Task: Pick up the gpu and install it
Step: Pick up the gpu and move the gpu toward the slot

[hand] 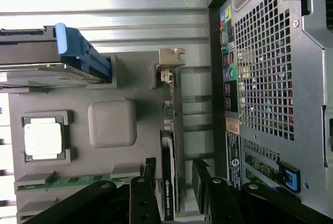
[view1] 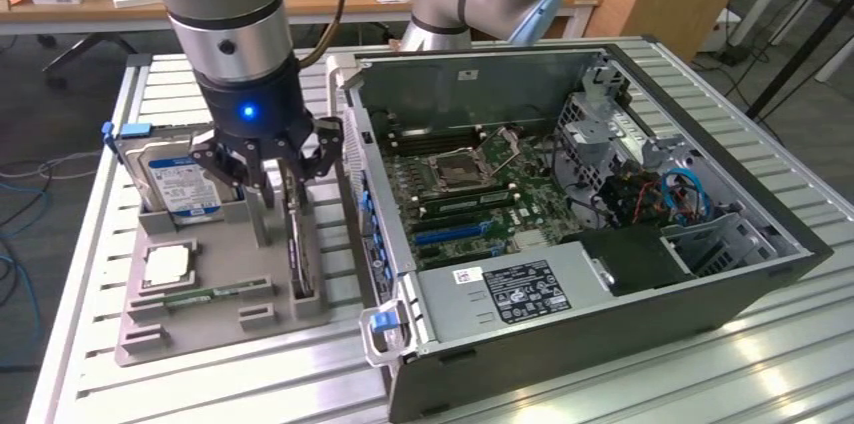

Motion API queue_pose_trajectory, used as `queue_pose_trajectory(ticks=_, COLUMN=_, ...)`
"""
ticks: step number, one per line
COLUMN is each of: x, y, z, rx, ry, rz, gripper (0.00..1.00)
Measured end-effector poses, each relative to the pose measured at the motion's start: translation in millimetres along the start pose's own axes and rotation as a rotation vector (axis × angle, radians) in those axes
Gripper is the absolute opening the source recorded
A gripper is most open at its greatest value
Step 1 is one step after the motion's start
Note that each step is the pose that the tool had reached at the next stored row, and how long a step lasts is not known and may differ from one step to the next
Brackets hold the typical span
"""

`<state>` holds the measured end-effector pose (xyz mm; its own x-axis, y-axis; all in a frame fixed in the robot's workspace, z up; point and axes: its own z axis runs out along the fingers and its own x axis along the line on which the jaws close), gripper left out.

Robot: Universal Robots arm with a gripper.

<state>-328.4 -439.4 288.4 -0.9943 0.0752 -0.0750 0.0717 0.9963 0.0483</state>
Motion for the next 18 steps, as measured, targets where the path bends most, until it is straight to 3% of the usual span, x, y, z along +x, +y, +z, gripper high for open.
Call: queue_pose_trajectory(ticks=18, x=1.4, y=-1.0, z=19.0, rx=0.0002, ry=-0.0001, rz=0.000, gripper=0.41)
